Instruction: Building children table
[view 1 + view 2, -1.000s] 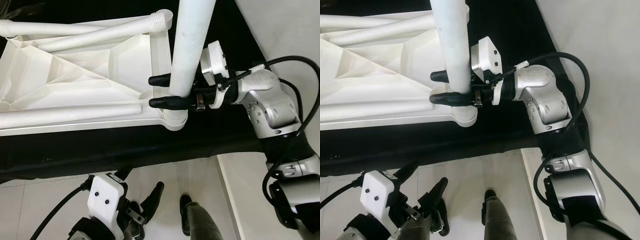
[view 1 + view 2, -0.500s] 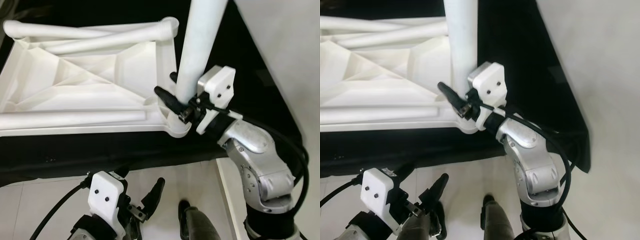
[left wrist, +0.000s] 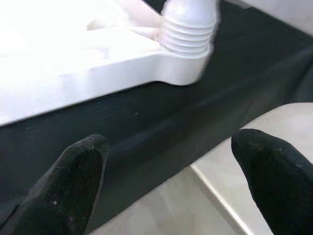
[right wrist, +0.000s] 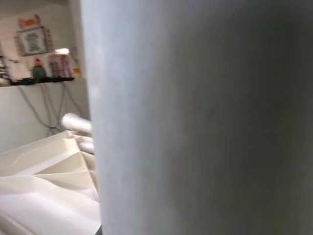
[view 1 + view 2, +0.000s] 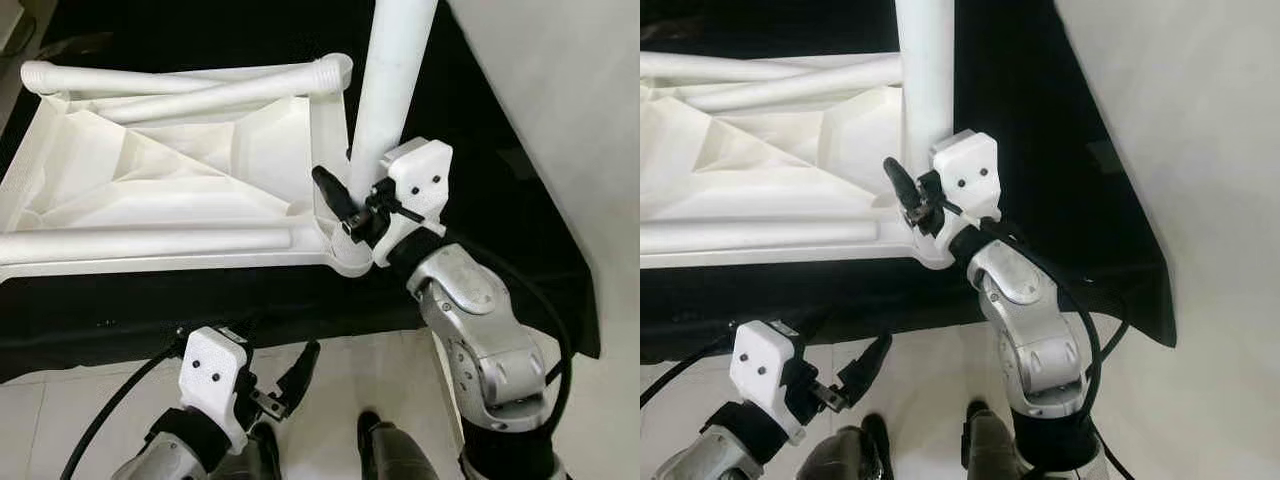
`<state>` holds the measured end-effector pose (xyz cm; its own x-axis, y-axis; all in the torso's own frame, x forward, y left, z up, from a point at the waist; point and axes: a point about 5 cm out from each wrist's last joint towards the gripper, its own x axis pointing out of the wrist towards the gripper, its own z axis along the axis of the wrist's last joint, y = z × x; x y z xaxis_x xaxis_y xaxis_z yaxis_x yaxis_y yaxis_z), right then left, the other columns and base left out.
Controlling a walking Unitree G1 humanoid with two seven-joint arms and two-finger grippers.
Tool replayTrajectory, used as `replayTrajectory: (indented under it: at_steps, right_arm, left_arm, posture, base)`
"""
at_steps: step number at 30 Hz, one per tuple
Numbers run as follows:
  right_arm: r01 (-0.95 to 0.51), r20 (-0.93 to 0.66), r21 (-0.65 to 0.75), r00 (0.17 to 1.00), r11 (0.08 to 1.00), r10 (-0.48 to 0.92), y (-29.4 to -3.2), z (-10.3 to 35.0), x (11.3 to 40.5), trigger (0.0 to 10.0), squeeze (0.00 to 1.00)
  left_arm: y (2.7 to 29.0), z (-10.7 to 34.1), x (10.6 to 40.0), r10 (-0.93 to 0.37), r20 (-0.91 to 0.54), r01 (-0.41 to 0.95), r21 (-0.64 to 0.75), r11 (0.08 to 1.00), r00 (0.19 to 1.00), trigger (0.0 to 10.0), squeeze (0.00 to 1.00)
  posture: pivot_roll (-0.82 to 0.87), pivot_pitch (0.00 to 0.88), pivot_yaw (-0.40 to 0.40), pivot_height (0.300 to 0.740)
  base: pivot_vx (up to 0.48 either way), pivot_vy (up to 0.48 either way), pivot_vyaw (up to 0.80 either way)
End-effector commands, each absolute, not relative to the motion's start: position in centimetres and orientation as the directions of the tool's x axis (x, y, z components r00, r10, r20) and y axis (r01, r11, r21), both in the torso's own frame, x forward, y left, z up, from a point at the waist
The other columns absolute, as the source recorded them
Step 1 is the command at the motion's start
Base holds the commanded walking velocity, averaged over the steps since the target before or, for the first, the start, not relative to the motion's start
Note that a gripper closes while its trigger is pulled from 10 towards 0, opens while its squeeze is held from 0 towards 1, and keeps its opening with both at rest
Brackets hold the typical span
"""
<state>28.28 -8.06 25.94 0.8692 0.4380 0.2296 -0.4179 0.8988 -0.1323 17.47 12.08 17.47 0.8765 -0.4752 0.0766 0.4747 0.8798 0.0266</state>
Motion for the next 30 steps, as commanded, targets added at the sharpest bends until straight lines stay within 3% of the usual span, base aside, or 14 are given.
replayTrajectory:
  at_steps: [1,3,7,9,11,12,13,14,16,20,21,24,26,30]
  right_arm:
    - [-0.379,0.017,-0.069,0.924,0.923,0.381,-8.5,22.0,29.0,10.0,0.0]
    - [-0.37,0.02,-0.064,0.928,0.927,0.371,-8.3,22.0,29.0,10.0,0.0]
    - [-0.381,0.042,-0.049,0.923,0.923,0.383,-7.5,22.0,29.3,10.0,0.0]
    - [-0.381,0.042,-0.049,0.923,0.923,0.383,-7.5,22.0,29.3,10.0,0.0]
    - [-0.389,0.055,-0.041,0.919,0.92,0.391,-7.0,22.0,29.6,10.0,0.0]
    - [-0.389,0.055,-0.041,0.919,0.92,0.391,-7.0,22.0,29.6,10.0,0.0]
    - [-0.399,0.072,-0.031,0.914,0.917,0.4,-6.5,22.2,29.7,10.0,0.0]
    - [-0.399,0.072,-0.031,0.914,0.917,0.4,-6.5,22.2,29.7,10.0,0.0]
    - [-0.408,0.083,-0.021,0.909,0.913,0.408,-6.0,22.4,29.7,10.0,0.0]
    - [-0.413,0.091,-0.015,0.906,0.911,0.412,-5.7,22.5,29.6,10.0,0.0]
    - [-0.418,0.097,-0.013,0.904,0.908,0.417,-5.5,22.6,29.5,10.0,0.0]
    - [-0.424,0.102,-0.011,0.9,0.905,0.423,-5.3,22.6,29.5,10.0,0.0]
    - [-0.439,0.117,-0.011,0.892,0.898,0.437,-5.0,22.8,29.4,10.0,0.0]
    - [-0.449,0.13,-0.01,0.885,0.893,0.447,-4.8,22.9,29.3,10.0,0.0]
  left_arm:
    - [12.7,17.1,17.8,-0.443,0.051,0.441,0.046,0.896,0.895,10.0,0.0]
    - [13.3,17.6,18.7,-0.423,0.066,0.418,0.069,0.906,0.904,10.0,0.0]
    - [14.2,24.1,21.9,-0.459,0.283,0.451,0.096,0.887,0.842,10.0,0.0]
    - [14.2,24.1,21.9,-0.459,0.283,0.451,0.096,0.887,0.842,10.0,0.0]
    - [14.2,27.8,22.8,-0.509,0.388,0.508,0.114,0.854,0.768,10.0,0.0]
    - [14.2,27.8,22.8,-0.509,0.388,0.508,0.114,0.854,0.768,10.0,0.0]
    - [13.6,32.1,23.8,-0.614,0.466,0.632,0.14,0.763,0.637,10.0,0.0]
    - [13.6,32.1,23.8,-0.614,0.466,0.632,0.14,0.763,0.637,10.0,0.0]
    - [12.7,34.5,24.2,-0.695,0.493,0.736,0.149,0.66,0.523,10.0,0.0]
    - [12.1,35.4,24.4,-0.743,0.493,0.798,0.147,0.585,0.454,10.0,0.0]
    - [11.9,36.2,25.1,-0.754,0.493,0.822,0.127,0.555,0.433,10.0,1.0]
    - [11.6,37.1,25.7,-0.783,0.477,0.856,0.114,0.505,0.399,10.0,1.0]
    - [10.8,39.1,27.1,-0.833,0.438,0.904,0.094,0.417,0.339,10.0,1.0]
    - [10.3,40.3,27.9,-0.861,0.392,0.916,0.097,0.389,0.324,10.0,1.0]
  posture:
    - [0.0,0.279,0.035,0.74]
    - [0.0,0.268,0.036,0.74]
    - [0.02,0.23,0.045,0.74]
    - [0.02,0.23,0.045,0.74]
    - [0.02,0.217,0.053,0.74]
    - [0.02,0.217,0.053,0.74]
    - [0.03,0.208,0.06,0.74]
    - [0.03,0.208,0.06,0.74]
    - [0.03,0.203,0.071,0.74]
    - [0.03,0.202,0.078,0.74]
    - [0.03,0.2,0.081,0.74]
    - [0.03,0.2,0.087,0.74]
    - [0.02,0.2,0.094,0.74]
    - [0.02,0.2,0.099,0.74]
  base:
    - [0.0,0.0,0.0]
    - [0.0,0.0,0.0]
    - [0.0,0.0,0.0]
    - [0.0,0.0,0.0]
    - [0.0,0.0,0.0]
    - [0.0,0.0,0.0]
    - [0.0,0.0,0.0]
    - [0.0,0.0,0.0]
    - [0.0,0.0,0.0]
    - [0.0,0.0,0.0]
    - [0.0,0.0,0.0]
    - [0.0,0.0,0.0]
    - [0.0,0.0,0.0]
    - [0.0,0.0,0.0]
